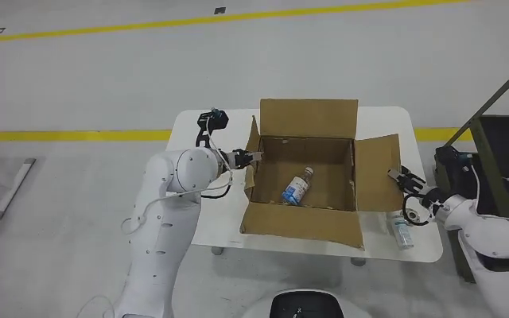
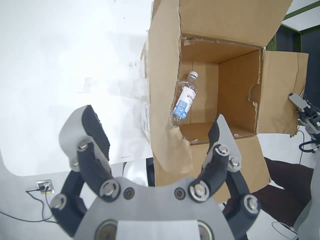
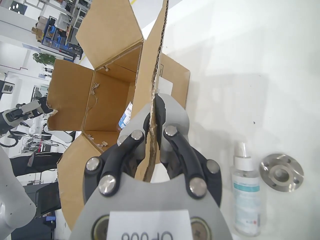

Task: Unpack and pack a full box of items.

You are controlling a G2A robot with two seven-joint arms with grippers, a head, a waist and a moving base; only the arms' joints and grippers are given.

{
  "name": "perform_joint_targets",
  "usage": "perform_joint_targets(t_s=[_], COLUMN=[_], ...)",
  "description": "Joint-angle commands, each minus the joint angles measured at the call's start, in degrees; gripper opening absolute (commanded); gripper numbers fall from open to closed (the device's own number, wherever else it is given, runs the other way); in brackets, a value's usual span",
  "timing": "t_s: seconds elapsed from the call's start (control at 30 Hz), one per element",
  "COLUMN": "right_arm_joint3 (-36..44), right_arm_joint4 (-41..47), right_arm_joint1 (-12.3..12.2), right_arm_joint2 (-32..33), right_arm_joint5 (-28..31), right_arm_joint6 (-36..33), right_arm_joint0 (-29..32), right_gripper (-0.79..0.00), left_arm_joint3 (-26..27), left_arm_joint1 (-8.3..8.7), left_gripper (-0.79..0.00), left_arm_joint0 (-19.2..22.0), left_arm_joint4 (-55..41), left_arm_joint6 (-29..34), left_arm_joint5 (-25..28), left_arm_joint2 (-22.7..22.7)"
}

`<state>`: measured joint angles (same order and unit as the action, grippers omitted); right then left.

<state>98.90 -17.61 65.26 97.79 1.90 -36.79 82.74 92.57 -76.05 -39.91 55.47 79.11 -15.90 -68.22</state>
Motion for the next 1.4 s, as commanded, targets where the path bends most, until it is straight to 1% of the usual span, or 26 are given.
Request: perform_joint_targets(t_s=[0.0,0.13,0.17,0.2,0.23,0.27,0.3,0.4,0.5,0.6,0.63,0.77,0.93,0.97,1.0,1.03,1.07,1.1,1.13,1.2,1.37], right_arm_joint3=[0.03,0.15,0.21,0.26,0.36,0.41,0.36,0.21,0.25,0.64,0.77,1.38,2.15,2.41,2.58,2.63,2.68,2.72,2.86,2.79,5.08], right_arm_joint4=[0.24,0.03,0.05,0.20,0.24,0.28,0.39,1.02,1.93,2.47,2.81,2.73,2.35,1.78,1.37,1.40,1.41,1.36,1.51,1.68,-3.80], right_arm_joint1=[-0.04,-0.13,-0.15,-0.16,-0.17,-0.19,-0.21,-0.27,-0.34,-0.43,-0.46,-0.69,-0.87,-0.93,-0.98,-0.99,-1.01,-1.03,-1.05,-1.12,-1.42], right_arm_joint2=[-0.05,-0.37,-0.51,-0.61,-0.75,-0.87,-0.98,-1.10,-1.05,-0.94,-0.94,-0.82,-1.01,-1.08,-1.13,-1.23,-1.30,-1.41,-1.63,-1.68,-0.65], right_arm_joint5=[0.00,-0.23,-0.30,-0.34,-0.27,-0.21,-0.27,-0.60,-0.56,-0.35,-0.24,-0.07,-0.41,-0.35,-0.34,-0.43,-0.50,-0.48,-0.07,0.48,-1.28], right_arm_joint6=[0.08,0.14,0.12,0.06,0.03,-0.03,-0.22,-0.66,-0.98,-1.30,-1.52,-2.86,-3.40,-3.48,-3.40,-3.34,-3.26,-3.25,-3.46,-3.60,-0.69], right_arm_joint0=[0.01,0.25,0.38,0.52,0.70,0.87,0.98,0.94,0.87,1.04,1.12,1.15,1.42,1.49,1.55,1.62,1.63,1.63,1.57,1.53,2.74], right_gripper=[-0.785,-0.785,-0.785,-0.785,-0.785,-0.785,-0.785,-0.785,-0.785,-0.785,-0.785,-0.785,-0.785,-0.785,-0.785,-0.745,-0.526,-0.339,0.000,0.000,0.000], left_arm_joint3=[-1.91,-5.90,-6.40,-6.68,-6.94,-7.19,-7.52,-7.29,-5.88,-3.82,-3.06,0.14,3.27,3.49,3.77,3.95,3.90,3.89,3.97,3.73,4.05], left_arm_joint1=[-0.08,-0.21,-0.28,-0.30,-0.34,-0.35,-0.32,-0.24,0.06,0.52,0.59,1.23,1.75,1.85,1.94,2.01,2.08,2.14,2.18,2.16,2.15], left_gripper=[0.000,0.000,-0.068,-0.246,-0.548,-0.760,-0.785,-0.785,-0.785,-0.785,-0.785,-0.785,-0.785,-0.693,-0.449,0.000,0.000,0.000,0.000,0.000,0.000], left_arm_joint0=[-0.11,0.03,-0.06,-0.10,-0.30,-0.55,-0.77,-1.49,-2.84,-4.46,-5.12,-7.01,-9.24,-9.65,-9.93,-10.19,-10.39,-10.53,-10.57,-10.46,-9.91], left_arm_joint4=[-0.88,-1.19,-2.14,-2.80,-4.01,-5.17,-5.76,-8.13,-9.89,-9.94,-11.58,-11.34,-11.30,-11.33,-11.35,-11.46,-11.40,-11.34,-11.31,-12.50,-13.08], left_arm_joint6=[-0.35,-0.18,-0.47,-0.61,-1.03,-1.50,-1.77,-1.88,-1.78,-0.38,0.40,2.75,4.37,4.40,4.35,4.24,3.99,3.69,3.71,3.53,0.66], left_arm_joint5=[0.67,0.39,0.34,0.59,0.48,0.45,-0.04,-1.01,-1.60,-2.08,-2.67,-3.86,-4.90,-4.87,-4.92,-5.03,-5.28,-5.58,-5.56,-5.74,-6.29], left_arm_joint2=[0.64,1.79,1.81,1.84,1.55,1.17,0.81,-0.24,-1.87,-3.04,-3.75,-5.27,-5.77,-5.85,-5.94,-6.03,-6.15,-6.15,-5.90,-5.59,-4.84])
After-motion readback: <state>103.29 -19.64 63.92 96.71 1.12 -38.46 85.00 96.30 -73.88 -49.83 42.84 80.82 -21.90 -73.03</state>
